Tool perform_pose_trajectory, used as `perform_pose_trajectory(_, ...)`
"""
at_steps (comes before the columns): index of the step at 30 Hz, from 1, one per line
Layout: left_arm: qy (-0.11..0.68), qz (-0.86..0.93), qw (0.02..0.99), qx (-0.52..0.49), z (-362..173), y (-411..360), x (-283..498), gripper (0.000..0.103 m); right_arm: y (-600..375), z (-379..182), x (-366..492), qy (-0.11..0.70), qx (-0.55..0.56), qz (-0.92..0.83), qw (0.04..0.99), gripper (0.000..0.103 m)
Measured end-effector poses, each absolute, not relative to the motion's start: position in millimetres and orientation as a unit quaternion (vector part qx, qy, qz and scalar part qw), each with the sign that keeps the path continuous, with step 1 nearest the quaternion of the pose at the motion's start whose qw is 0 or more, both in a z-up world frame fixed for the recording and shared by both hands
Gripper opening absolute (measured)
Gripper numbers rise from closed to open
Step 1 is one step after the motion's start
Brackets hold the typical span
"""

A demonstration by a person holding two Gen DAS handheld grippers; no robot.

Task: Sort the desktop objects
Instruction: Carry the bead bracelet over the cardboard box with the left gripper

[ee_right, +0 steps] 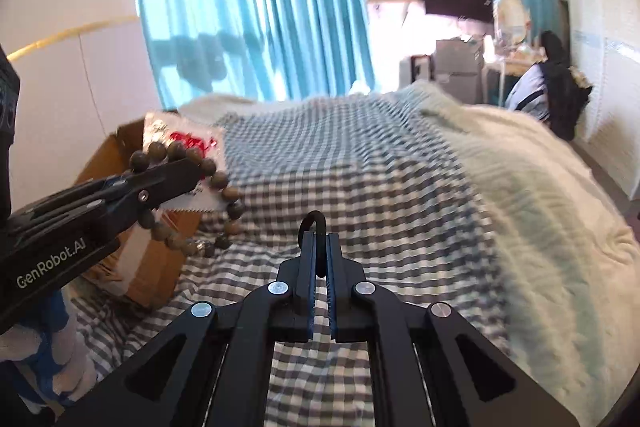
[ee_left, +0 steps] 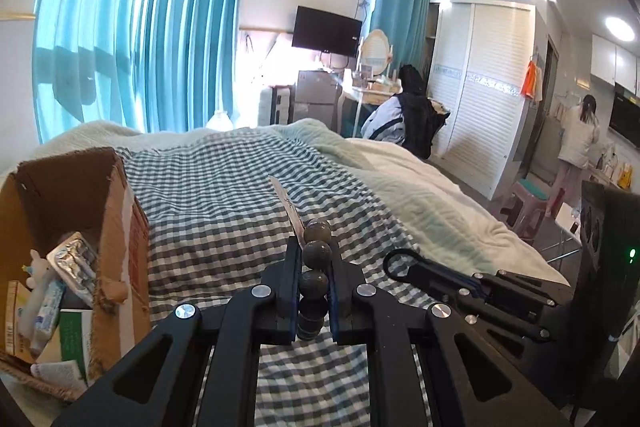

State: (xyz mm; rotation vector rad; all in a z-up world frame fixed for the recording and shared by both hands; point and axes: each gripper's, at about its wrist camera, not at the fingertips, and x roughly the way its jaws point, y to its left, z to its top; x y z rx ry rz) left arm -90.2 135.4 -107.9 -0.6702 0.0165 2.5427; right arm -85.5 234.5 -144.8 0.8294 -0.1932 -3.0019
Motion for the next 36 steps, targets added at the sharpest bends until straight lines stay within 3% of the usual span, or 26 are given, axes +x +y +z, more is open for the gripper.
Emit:
perform_pose_trajectory(17,-0.013,0.940,0.257,-0.221,-49,92,-10,0.011,211,-63,19,-0.082,0.182,-0.980,-0.013,0.004)
perform_pose_trajectory(36,0.002,0.962,0.195,-0.192,-4,-17,-14,0.011,126,-9,14,-0.048,0.165,-0.984,0.051,0.004)
